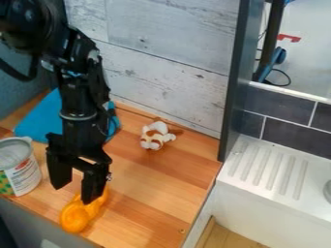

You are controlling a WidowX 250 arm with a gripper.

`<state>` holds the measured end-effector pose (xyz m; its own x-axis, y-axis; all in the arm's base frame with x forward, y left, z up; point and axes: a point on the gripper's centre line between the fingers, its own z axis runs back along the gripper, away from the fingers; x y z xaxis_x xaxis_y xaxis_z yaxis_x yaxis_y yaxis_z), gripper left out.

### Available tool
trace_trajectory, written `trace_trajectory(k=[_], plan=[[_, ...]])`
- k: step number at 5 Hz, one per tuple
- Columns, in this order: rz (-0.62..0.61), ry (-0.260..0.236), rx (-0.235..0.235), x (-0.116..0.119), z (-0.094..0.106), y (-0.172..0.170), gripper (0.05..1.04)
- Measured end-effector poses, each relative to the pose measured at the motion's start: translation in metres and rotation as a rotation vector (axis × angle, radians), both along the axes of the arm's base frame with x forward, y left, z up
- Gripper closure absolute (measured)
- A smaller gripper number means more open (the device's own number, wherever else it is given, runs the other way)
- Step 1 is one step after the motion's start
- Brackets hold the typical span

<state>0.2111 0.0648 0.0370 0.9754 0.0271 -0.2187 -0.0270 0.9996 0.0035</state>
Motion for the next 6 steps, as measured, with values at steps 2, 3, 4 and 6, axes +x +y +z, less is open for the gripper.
trace_trajectory(k=[2,3,4,6], plan=[[0.049,0.092,0.030,-0.007,-0.026,0.005,0.087],[0.079,0.088,0.027,-0.007,-0.030,0.009,0.095],[0.103,0.080,0.006,-0.006,-0.030,0.007,0.172],[0.035,0.028,-0.094,0.029,0.036,-0.017,0.268]])
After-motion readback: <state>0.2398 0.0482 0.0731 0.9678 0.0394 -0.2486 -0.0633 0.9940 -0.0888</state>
